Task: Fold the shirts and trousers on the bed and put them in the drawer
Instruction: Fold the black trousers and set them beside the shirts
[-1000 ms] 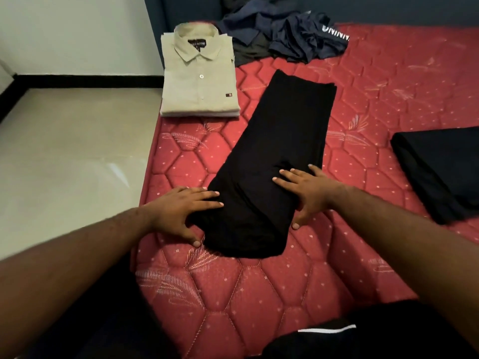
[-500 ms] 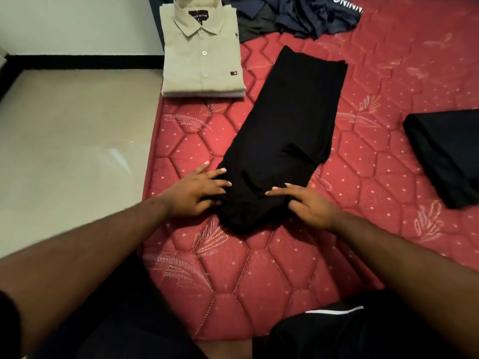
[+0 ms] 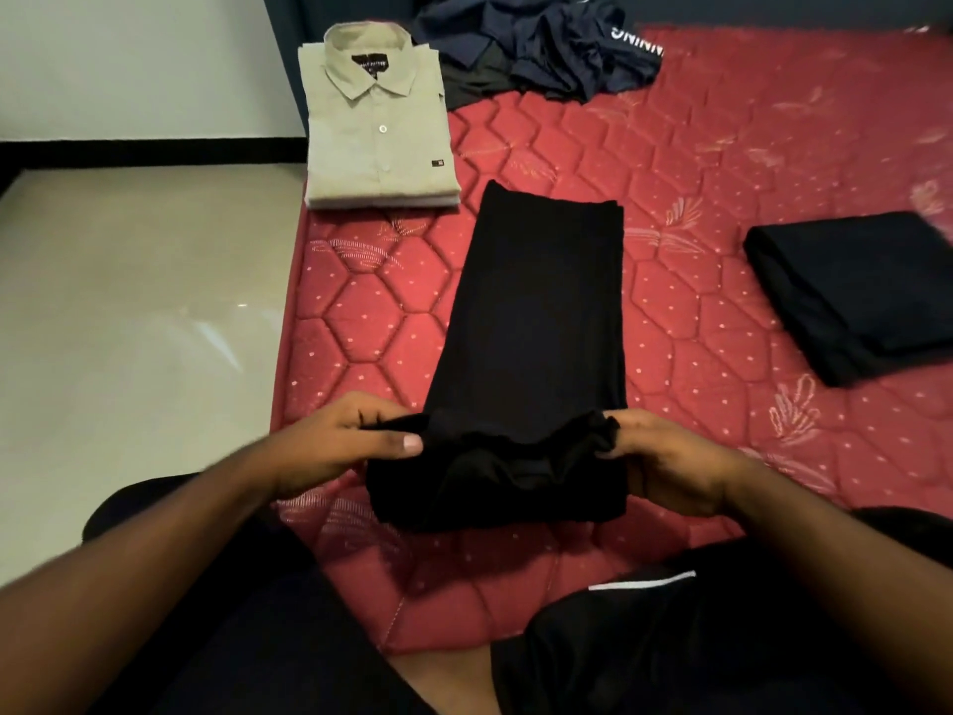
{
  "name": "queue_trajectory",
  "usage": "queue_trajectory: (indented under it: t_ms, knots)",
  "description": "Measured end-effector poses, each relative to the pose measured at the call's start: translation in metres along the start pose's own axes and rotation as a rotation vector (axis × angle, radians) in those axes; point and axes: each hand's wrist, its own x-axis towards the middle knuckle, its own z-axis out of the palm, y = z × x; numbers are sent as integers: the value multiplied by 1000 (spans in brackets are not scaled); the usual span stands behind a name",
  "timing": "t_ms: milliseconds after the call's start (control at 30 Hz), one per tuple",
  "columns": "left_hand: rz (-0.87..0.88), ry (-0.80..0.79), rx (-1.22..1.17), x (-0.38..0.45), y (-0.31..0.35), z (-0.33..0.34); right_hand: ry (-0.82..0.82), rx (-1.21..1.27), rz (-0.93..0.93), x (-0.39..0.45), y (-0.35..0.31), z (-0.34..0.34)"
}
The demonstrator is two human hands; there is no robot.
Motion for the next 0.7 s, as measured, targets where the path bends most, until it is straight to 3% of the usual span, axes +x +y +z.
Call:
queue_trajectory:
  t_ms: [200,367,433,533,633,700]
  knots:
    - [21,180,-126,107,52,-52,215,259,-210,50,-52,-44]
    - [-15,230,-314,237,111,-103,310,396,-218,130,-101,-126]
    - [-44,334,-347,284,115,-118,427,430,-232,164,-111,-152]
    - [-121,504,-240,338,85,-130,584,431,-157,207,-109,-184]
    - [51,677,-60,351,42,-125,636,317,-178,223,-96,-194]
    - [203,667,51,342,25,-114,771,258,-237,223,-91,-191]
